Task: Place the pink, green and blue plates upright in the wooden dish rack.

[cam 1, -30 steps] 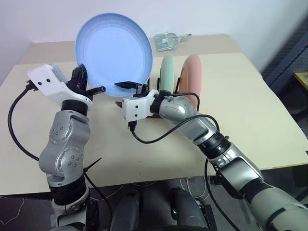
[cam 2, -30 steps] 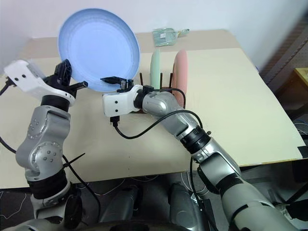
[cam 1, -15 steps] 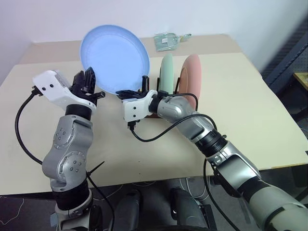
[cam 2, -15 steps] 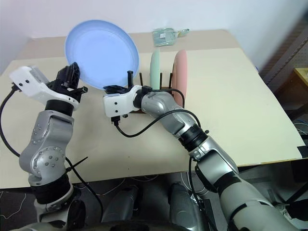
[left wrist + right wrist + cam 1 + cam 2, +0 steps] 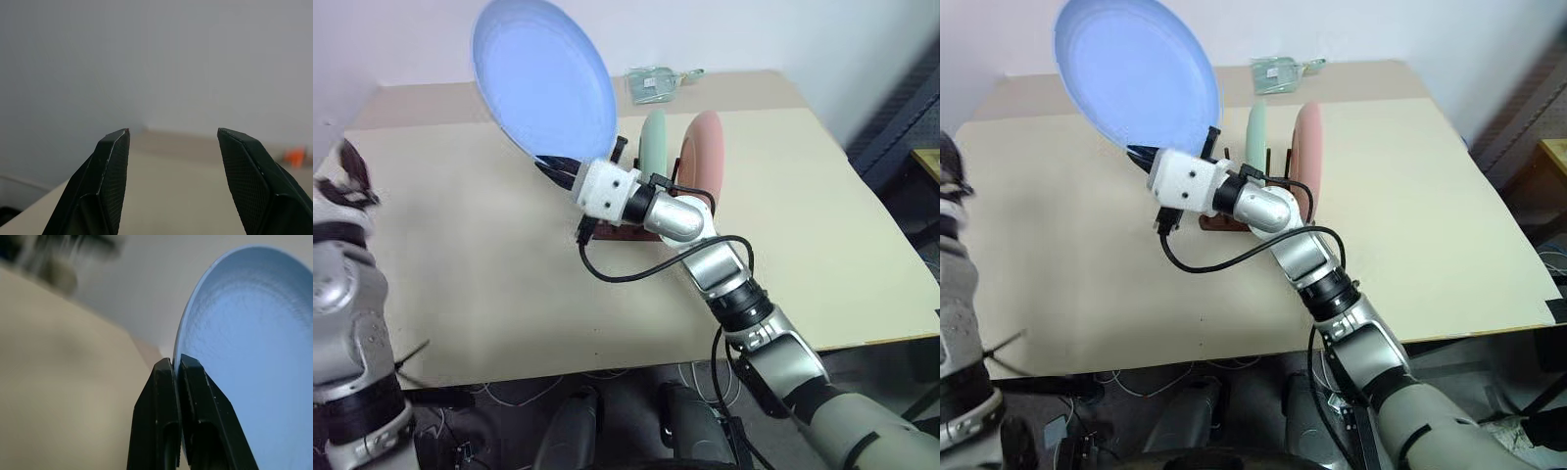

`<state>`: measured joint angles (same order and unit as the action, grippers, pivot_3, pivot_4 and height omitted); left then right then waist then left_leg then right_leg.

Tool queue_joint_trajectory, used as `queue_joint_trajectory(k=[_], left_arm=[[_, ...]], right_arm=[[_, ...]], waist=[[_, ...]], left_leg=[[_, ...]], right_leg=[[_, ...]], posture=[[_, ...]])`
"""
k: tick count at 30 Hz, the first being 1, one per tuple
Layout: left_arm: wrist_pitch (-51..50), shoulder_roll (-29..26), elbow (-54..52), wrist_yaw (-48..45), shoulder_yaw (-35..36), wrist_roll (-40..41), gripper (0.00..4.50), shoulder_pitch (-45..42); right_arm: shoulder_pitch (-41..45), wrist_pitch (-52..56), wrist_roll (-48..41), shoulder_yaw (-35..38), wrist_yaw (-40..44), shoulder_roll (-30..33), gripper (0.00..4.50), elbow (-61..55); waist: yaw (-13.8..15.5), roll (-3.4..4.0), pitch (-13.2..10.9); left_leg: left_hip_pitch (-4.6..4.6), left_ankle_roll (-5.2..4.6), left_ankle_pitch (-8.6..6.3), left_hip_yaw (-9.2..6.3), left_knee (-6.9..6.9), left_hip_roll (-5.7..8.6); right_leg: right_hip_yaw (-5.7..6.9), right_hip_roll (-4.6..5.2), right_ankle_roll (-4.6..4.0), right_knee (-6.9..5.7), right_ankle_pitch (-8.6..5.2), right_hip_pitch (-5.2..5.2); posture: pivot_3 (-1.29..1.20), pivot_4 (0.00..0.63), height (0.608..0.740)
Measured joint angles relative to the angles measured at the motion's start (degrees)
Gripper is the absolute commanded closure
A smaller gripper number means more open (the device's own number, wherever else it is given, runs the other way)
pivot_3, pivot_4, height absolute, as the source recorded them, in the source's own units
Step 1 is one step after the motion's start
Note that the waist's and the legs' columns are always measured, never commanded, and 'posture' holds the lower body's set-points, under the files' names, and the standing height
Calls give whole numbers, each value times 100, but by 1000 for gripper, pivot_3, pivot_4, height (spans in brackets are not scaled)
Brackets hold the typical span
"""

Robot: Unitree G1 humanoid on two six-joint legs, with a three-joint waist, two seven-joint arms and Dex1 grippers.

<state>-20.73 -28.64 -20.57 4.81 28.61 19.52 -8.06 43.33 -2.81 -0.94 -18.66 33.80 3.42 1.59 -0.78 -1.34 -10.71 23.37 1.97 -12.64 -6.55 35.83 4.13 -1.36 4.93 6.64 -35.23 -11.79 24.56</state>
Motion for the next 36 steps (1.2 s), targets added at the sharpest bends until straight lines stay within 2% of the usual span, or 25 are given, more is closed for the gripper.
queue_joint_trajectory(k=[3,5,7,13,26,29,31,33,36], left_arm=[[384,201,-89,-556,-997,-479,1602,911],[553,549,-80,-797,-1655,-660,1602,1289],[700,766,-81,-889,-1922,-759,1602,1378],[888,992,-106,-1064,-2086,-907,1602,1414],[887,948,-409,-1659,-2257,-1041,1602,1482],[886,985,-413,-1679,-2302,-1090,1532,1475],[886,1019,-413,-1692,-2343,-1137,1532,1469],[886,1032,-413,-1705,-2344,-1160,1532,1463],[887,1071,-413,-1713,-2347,-1201,1532,1463]], right_arm=[[-667,1389,-1607,399,10,-378,4500,-1100],[-854,2158,-2315,595,-188,-539,4500,-1477],[-937,2639,-2738,725,-412,-660,4500,-1668],[-1086,3260,-3143,863,-944,-791,4500,-1798],[-829,3958,-3823,1741,-1801,-1066,4500,-1193],[-677,4078,-3851,1770,-1877,-1049,3600,-1067],[-599,4085,-3812,1752,-1877,-1011,2781,-1042],[-556,4057,-3683,1679,-1871,-940,1725,-1042],[-456,3922,-3351,1497,-1819,-762,1725,-1043]], waist=[[-1,8,-1],[-8,7,0],[-29,8,-1],[-33,26,0],[-33,28,-2],[-34,29,-2],[-31,29,-2],[-34,29,-2],[-36,29,-2]], left_leg=[[-4,-4,-2,-1,-11,3],[-4,-3,-3,-3,-12,-2],[-5,-2,-2,-3,-18,-11],[-5,-2,-1,3,-28,-13],[-5,-2,-1,5,-27,-12],[-5,-3,-1,5,-27,-12],[-5,-3,-1,6,-27,-11],[-5,-3,-1,6,-27,-11],[-5,-3,0,7,-27,-9]], right_leg=[[-6,13,-12,2,-7,0],[-5,9,-19,2,-9,6],[-5,1,-33,-2,-12,15],[-5,-4,-30,-6,-9,24],[-4,-3,-29,-5,-9,22],[-4,-3,-29,-5,-9,22],[-4,-3,-28,-4,-9,22],[-4,-3,-28,-5,-8,22],[-4,-4,-28,-5,-8,22]], posture=[[0,150,732],[0,150,732],[0,150,732],[0,150,732],[0,150,732],[0,150,732],[0,150,732],[0,150,732],[0,150,732]])
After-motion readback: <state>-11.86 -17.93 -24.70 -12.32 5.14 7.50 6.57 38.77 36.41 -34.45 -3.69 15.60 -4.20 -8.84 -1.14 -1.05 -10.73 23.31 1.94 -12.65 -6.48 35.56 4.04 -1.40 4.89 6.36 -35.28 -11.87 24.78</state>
